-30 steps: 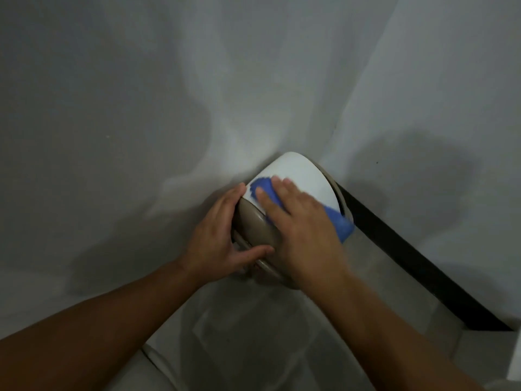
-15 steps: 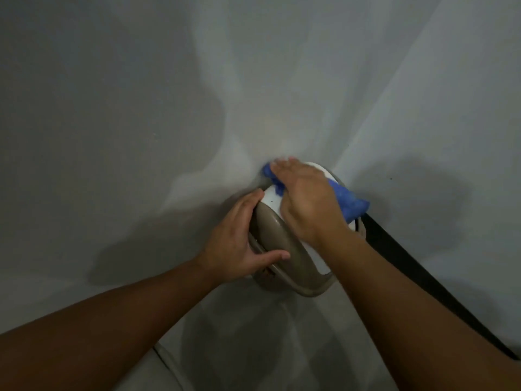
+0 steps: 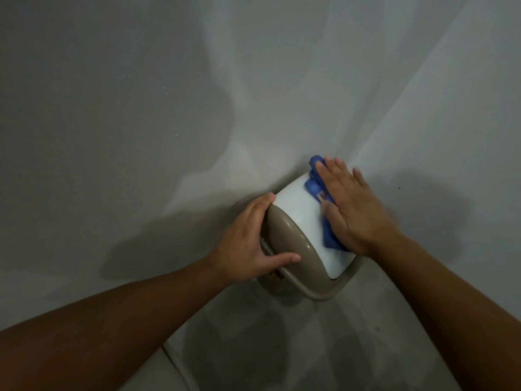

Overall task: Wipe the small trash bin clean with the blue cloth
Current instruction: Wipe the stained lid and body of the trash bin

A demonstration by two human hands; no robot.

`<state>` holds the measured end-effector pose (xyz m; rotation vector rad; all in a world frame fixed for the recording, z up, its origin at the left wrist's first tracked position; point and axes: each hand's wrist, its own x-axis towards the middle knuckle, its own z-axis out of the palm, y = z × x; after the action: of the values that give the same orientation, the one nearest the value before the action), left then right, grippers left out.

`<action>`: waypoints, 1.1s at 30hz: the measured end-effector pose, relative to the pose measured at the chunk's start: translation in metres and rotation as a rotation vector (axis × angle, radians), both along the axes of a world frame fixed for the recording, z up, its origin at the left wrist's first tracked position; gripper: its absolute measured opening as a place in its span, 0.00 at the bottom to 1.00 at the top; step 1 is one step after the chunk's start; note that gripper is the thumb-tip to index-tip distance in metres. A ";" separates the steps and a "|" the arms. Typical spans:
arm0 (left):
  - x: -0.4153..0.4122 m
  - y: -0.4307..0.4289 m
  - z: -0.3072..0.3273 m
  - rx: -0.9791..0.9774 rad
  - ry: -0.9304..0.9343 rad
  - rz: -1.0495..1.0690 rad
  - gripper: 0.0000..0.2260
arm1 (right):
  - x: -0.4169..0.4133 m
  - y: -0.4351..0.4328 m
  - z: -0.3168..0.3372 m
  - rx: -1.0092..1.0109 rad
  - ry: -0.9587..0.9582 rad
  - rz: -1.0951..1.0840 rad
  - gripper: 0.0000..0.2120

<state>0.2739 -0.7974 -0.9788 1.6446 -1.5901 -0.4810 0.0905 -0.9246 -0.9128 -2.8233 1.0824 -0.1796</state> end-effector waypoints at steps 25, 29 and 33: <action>0.008 -0.012 -0.002 -0.035 -0.043 0.025 0.56 | 0.006 0.041 -0.021 0.087 -0.458 -0.171 0.27; 0.013 -0.022 0.005 -0.100 -0.309 -0.196 0.53 | 0.010 0.040 -0.011 0.076 -0.346 -0.104 0.27; 0.015 -0.023 0.003 -0.089 -0.293 -0.258 0.45 | 0.017 0.056 -0.007 0.036 -0.239 0.026 0.27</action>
<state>0.2887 -0.8207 -0.9763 1.5014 -2.0248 -0.3029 0.1070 -0.8685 -0.9199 -2.6955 0.9856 -0.4765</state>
